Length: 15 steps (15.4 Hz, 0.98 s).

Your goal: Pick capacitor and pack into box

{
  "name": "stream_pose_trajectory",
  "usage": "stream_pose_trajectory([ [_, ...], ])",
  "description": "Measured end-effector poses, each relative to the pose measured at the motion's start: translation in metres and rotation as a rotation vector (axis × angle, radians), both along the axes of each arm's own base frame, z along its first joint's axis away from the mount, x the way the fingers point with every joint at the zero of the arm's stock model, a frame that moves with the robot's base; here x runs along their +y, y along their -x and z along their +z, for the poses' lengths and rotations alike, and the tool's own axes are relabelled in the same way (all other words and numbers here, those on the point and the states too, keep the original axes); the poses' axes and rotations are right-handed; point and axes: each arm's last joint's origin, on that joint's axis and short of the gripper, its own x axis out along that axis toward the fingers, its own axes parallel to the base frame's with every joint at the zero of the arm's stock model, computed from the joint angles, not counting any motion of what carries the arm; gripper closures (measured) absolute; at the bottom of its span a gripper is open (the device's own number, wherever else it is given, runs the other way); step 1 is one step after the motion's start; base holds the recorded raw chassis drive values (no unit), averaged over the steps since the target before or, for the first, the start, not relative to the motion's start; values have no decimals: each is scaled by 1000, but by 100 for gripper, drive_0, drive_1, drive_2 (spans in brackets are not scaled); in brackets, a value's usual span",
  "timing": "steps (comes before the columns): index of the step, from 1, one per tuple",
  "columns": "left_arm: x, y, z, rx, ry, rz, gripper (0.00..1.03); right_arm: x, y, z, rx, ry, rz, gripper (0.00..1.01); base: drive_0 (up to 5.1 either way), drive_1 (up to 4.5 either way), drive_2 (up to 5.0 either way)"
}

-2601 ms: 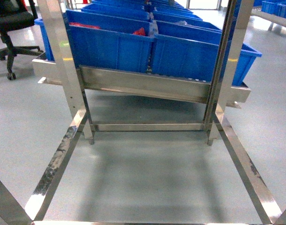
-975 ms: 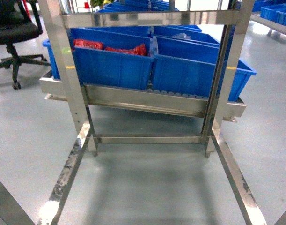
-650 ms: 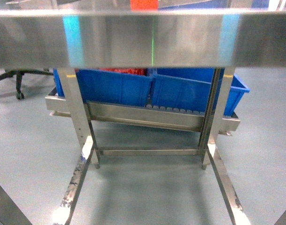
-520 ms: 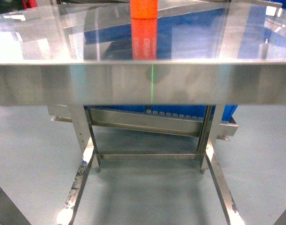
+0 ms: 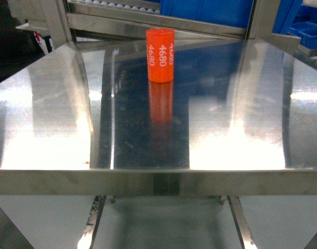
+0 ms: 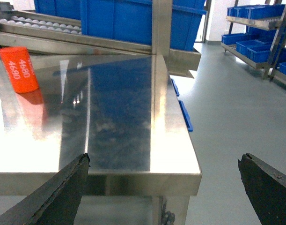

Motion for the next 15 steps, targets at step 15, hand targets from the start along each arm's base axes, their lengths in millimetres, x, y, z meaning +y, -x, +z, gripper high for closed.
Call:
stream_pose_trajectory([
  [15, 0, 0, 0, -1, 0, 1, 5, 0, 0, 0, 0, 0, 0, 3, 0, 0, 0],
])
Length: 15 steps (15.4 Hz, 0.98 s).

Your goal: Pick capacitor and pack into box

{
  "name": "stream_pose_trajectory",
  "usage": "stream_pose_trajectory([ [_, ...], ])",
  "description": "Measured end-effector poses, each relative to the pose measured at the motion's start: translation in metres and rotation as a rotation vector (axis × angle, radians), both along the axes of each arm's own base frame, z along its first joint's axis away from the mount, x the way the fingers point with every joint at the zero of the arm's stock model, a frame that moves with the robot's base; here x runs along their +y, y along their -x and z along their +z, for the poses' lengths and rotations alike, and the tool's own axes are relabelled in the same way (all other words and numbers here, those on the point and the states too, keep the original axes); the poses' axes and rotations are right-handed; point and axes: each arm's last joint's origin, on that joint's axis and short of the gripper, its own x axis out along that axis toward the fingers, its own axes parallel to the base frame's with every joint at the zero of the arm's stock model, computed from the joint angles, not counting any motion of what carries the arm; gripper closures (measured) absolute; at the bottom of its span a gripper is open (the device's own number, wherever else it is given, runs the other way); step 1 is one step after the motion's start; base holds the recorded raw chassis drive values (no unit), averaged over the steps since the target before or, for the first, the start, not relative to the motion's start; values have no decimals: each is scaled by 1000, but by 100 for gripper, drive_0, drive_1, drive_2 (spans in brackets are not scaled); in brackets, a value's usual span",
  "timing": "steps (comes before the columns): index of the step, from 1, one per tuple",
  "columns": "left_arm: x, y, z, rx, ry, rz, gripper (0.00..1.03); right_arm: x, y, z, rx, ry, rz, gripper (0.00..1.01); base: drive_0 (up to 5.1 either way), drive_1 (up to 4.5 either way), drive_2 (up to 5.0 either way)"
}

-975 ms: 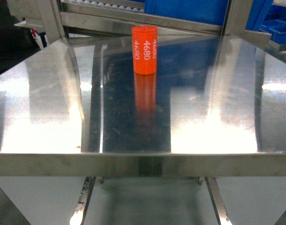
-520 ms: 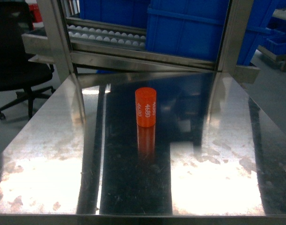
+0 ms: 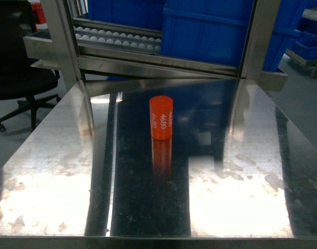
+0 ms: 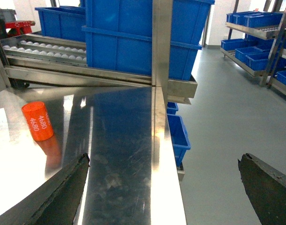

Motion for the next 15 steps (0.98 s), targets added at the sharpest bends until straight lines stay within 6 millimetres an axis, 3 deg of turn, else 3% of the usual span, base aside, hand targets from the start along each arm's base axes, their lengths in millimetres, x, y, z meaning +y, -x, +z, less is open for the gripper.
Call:
stream_pose_trajectory([
  [12, 0, 0, -1, 24, 5, 8, 5, 0, 0, 0, 0, 0, 0, 3, 0, 0, 0],
  [15, -8, -18, -4, 102, 91, 19, 5, 0, 0, 0, 0, 0, 0, 3, 0, 0, 0],
])
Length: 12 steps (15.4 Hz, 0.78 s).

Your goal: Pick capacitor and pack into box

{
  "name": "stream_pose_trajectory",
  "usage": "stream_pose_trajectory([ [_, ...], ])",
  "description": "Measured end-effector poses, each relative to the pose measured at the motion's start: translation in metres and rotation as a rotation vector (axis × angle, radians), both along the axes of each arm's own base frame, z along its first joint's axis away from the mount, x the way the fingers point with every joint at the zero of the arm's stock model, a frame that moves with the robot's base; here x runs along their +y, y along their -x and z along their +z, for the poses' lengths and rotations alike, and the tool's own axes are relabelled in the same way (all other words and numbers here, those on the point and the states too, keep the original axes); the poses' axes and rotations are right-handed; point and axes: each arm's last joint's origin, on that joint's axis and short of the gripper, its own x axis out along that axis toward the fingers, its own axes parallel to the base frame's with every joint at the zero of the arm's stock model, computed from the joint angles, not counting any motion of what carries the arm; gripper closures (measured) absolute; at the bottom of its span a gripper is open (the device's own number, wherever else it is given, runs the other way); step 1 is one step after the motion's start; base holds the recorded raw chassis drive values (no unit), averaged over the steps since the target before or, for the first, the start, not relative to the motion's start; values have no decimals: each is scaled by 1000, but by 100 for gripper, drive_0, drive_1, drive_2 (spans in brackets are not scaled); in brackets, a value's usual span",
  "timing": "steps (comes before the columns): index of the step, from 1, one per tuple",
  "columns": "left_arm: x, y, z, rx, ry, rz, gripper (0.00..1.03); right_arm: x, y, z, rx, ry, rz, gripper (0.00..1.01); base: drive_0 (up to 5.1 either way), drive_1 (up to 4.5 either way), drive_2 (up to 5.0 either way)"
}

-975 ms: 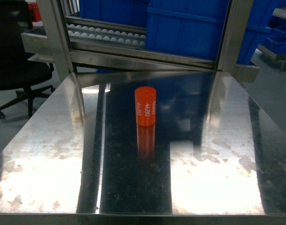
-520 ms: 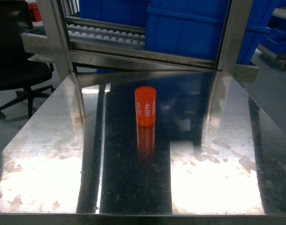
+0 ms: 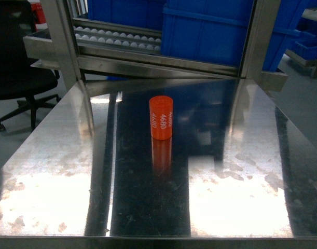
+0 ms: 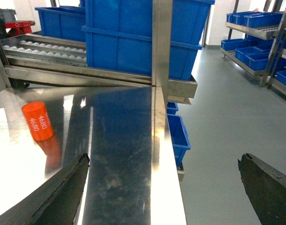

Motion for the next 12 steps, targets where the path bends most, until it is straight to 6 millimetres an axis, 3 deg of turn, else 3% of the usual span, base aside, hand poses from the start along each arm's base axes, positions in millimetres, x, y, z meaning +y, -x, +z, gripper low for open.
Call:
stream_pose_trajectory([
  [3, -25, -52, 28, -80, 24, -146, 5, 0, 0, 0, 0, 0, 0, 3, 0, 0, 0],
  [5, -57, -108, 38, -145, -15, -229, 5, 0, 0, 0, 0, 0, 0, 3, 0, 0, 0],
  [7, -92, -161, 12, -109, -63, -306, 5, 0, 0, 0, 0, 0, 0, 3, 0, 0, 0],
  [8, -110, -185, -12, -41, -96, -327, 5, 0, 0, 0, 0, 0, 0, 3, 0, 0, 0],
  [9, -121, -200, -29, 12, -112, -335, 5, 0, 0, 0, 0, 0, 0, 3, 0, 0, 0],
  [12, -138, -223, -52, 51, -120, -351, 5, 0, 0, 0, 0, 0, 0, 3, 0, 0, 0],
])
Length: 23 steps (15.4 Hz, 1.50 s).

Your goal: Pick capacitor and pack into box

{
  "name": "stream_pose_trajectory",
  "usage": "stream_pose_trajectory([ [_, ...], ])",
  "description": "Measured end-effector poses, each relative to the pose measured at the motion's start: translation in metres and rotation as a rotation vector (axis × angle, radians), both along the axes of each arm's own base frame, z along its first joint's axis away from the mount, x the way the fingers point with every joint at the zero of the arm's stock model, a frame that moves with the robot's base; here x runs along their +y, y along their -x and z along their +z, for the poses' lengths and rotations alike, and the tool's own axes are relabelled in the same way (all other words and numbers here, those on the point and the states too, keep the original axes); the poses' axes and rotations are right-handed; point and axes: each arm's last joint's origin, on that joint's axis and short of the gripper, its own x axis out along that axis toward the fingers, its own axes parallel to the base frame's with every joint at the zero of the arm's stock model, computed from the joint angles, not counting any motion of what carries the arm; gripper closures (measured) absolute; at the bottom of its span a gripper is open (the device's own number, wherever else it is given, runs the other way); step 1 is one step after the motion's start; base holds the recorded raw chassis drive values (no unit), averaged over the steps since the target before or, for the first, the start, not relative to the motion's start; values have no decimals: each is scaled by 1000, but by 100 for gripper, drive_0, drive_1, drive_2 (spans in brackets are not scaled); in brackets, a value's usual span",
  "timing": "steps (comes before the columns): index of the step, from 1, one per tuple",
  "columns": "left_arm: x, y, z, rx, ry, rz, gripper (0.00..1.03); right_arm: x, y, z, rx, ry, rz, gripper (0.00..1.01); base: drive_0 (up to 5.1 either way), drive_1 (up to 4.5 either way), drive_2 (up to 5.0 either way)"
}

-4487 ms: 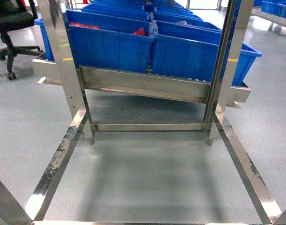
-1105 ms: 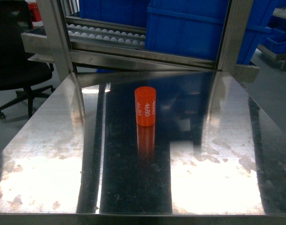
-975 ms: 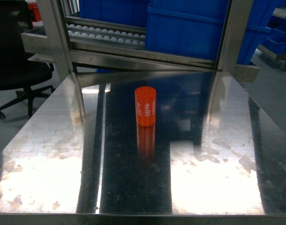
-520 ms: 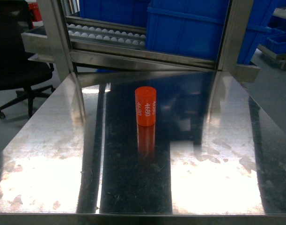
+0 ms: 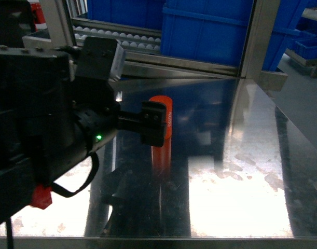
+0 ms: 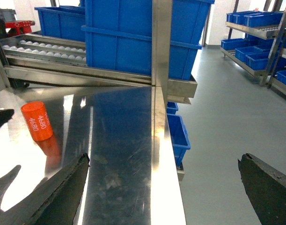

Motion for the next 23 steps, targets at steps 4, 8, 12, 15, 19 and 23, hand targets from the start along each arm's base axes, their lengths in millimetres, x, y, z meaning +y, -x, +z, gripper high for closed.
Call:
stream_pose_trajectory([
  [4, -23, -39, -38, 54, -18, -19, 5, 0, 0, 0, 0, 0, 0, 3, 0, 0, 0],
  [8, -42, -81, -53, 22, -8, -13, 5, 0, 0, 0, 0, 0, 0, 3, 0, 0, 0],
  [12, -49, -93, -60, 31, 23, -19, 15, 0, 0, 0, 0, 0, 0, 3, 0, 0, 0],
  [15, -49, -94, -60, 45, 36, -15, 50, 0, 0, 0, 0, 0, 0, 3, 0, 0, 0],
  [19, -31, -80, -40, 62, 53, 53, 60, 0, 0, 0, 0, 0, 0, 3, 0, 0, 0],
  [23, 23, -30, 48, -126, 98, 183, 60, 0, 0, 0, 0, 0, 0, 3, 0, 0, 0],
])
